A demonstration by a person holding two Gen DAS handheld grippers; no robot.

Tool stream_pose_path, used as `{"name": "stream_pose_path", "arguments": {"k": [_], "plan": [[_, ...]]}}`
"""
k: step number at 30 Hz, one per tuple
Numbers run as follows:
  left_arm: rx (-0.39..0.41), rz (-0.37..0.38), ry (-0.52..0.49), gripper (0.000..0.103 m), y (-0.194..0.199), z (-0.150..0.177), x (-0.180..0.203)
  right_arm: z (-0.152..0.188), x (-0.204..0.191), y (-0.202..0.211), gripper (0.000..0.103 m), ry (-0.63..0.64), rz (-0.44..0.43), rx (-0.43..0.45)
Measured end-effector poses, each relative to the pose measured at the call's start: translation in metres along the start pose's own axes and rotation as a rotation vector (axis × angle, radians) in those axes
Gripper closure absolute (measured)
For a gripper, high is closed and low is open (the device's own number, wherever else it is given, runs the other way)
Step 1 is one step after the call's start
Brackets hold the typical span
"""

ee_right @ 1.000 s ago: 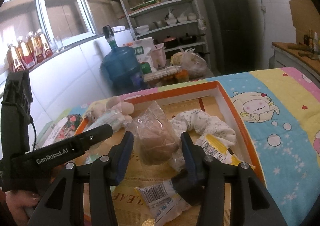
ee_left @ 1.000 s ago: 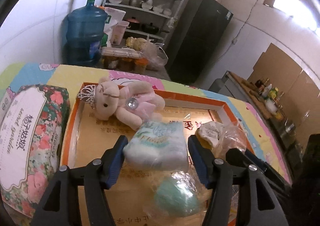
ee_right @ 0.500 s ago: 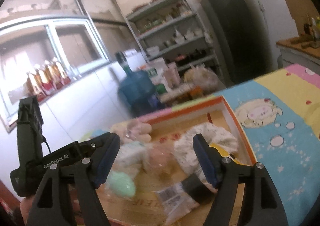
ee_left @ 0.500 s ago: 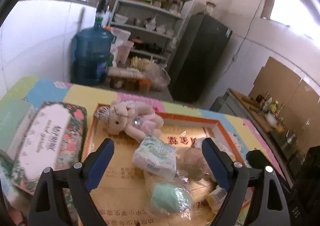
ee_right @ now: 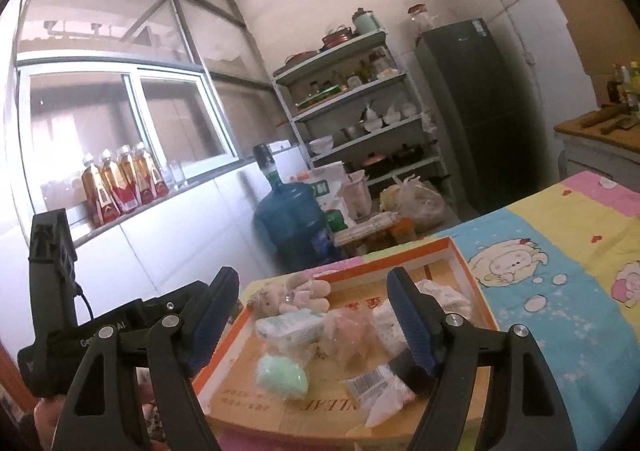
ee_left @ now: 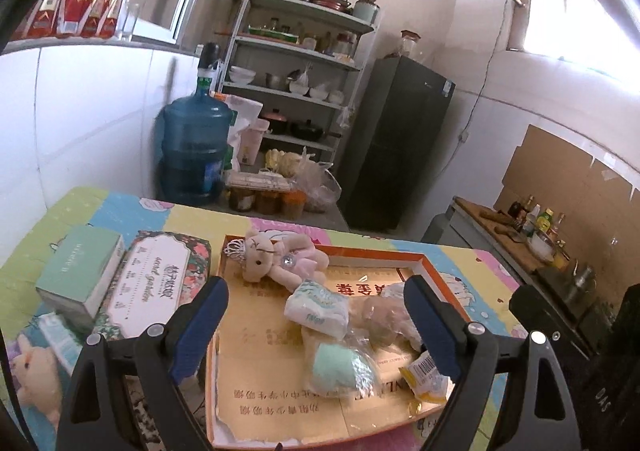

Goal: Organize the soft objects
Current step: 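Move both tools back toward the remaining pile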

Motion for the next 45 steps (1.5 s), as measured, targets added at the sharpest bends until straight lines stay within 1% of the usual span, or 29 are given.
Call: {"name": "stream_pose_path", "arguments": {"k": [5, 11, 17, 24, 36, 40, 45], "plan": [[0.021, -0.011, -0.054, 0.014, 0.014, -0.001, 0.005, -0.002, -0.013, 0.018, 0.025, 0.047, 0.031, 0.004], [0.055, -0.022, -0.106, 0.014, 0.039, -0.002, 0.005, -0.003, -0.036, 0.041, 0.025, 0.118, 0.059, 0.032], [0.129, -0.078, -0.161, 0.014, 0.075, -0.01, -0.001, -0.004, -0.055, 0.064, 0.025, 0.121, 0.048, 0.051], [0.172, -0.128, -0.175, 0.014, 0.116, -0.015, -0.022, 0.002, -0.082, 0.079, 0.025, 0.126, 0.016, 0.058], [0.21, -0.199, -0.191, 0.014, 0.171, -0.019, -0.057, 0.015, -0.136, 0.095, 0.025, 0.163, -0.057, 0.056], [0.22, -0.244, -0.188, 0.014, 0.196, -0.02, -0.078, 0.02, -0.154, 0.102, 0.025, 0.178, -0.079, 0.059], [0.253, -0.289, -0.174, 0.014, 0.228, -0.018, -0.107, 0.029, -0.17, 0.107, 0.025, 0.171, -0.1, 0.051]]}}
Point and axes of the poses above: each gripper's, at about its wrist camera, not at the fingertips, and y roughly against the way its jaws point, x to its right, z to its underside, the point moved 8 cm from there along -y, roughly the way its jaws point, and after that the axes turned 15 degrees about x, right-handed, at the moved point
